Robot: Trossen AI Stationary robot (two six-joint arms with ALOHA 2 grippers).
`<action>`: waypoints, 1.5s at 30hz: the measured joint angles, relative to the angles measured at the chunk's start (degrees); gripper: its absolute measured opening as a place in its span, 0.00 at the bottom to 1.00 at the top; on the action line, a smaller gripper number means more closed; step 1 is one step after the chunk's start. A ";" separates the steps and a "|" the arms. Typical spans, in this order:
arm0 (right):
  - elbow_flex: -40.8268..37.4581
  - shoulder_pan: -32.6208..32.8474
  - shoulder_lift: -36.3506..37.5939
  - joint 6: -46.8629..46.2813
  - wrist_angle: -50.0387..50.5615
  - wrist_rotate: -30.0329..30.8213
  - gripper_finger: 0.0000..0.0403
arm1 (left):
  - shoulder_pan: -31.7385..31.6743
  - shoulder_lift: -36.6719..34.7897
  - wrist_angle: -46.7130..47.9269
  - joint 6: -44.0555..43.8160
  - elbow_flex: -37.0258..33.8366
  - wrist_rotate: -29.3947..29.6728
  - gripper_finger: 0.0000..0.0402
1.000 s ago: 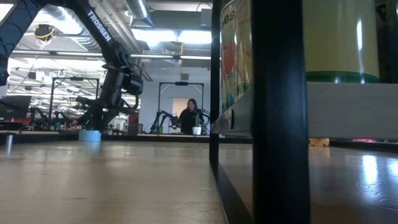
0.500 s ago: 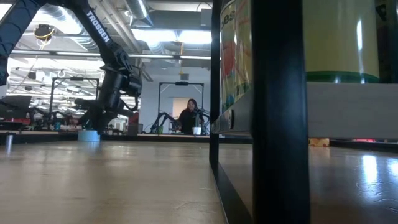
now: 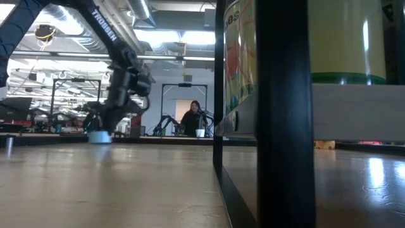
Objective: Pick and place cans onto a shelf
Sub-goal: Put the blue tuna can on the shelf
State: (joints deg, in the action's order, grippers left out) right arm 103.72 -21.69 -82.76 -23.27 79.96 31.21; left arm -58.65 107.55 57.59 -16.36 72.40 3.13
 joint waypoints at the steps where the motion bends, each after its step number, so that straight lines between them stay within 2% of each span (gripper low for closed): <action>1: -0.02 0.00 0.00 0.00 0.00 -0.04 0.03 | 1.12 -0.02 0.60 1.15 0.83 -0.58 0.01; 11: -0.02 0.02 0.00 1.95 0.00 -1.50 0.03 | 17.12 -0.09 3.46 10.44 4.92 0.89 0.00; 17: -0.02 0.00 0.00 4.15 0.00 -1.51 0.03 | 29.02 -0.13 2.54 21.06 6.09 1.92 0.00; 22: -0.02 0.01 0.00 4.69 0.00 -1.50 0.03 | 36.93 -0.20 -0.98 28.07 6.21 1.92 0.00; 25: -0.02 0.00 0.00 5.76 0.00 -1.50 0.03 | 40.49 0.29 -4.55 28.77 6.32 1.80 0.00; 32: -0.02 0.00 0.00 6.79 0.00 -2.79 0.03 | 43.83 5.68 -7.14 26.36 6.62 -1.37 0.00; 39: -0.02 0.00 0.00 7.13 -0.09 -4.82 0.03 | 46.65 6.97 -7.30 25.93 6.80 1.71 0.00; 45: -0.02 0.00 0.00 7.10 -0.09 -5.59 0.03 | 47.20 7.38 -6.34 25.75 10.38 1.57 0.04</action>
State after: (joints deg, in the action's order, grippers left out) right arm 103.70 -21.69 -82.76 -16.16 79.88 25.62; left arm -11.44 114.93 51.24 9.39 82.77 4.70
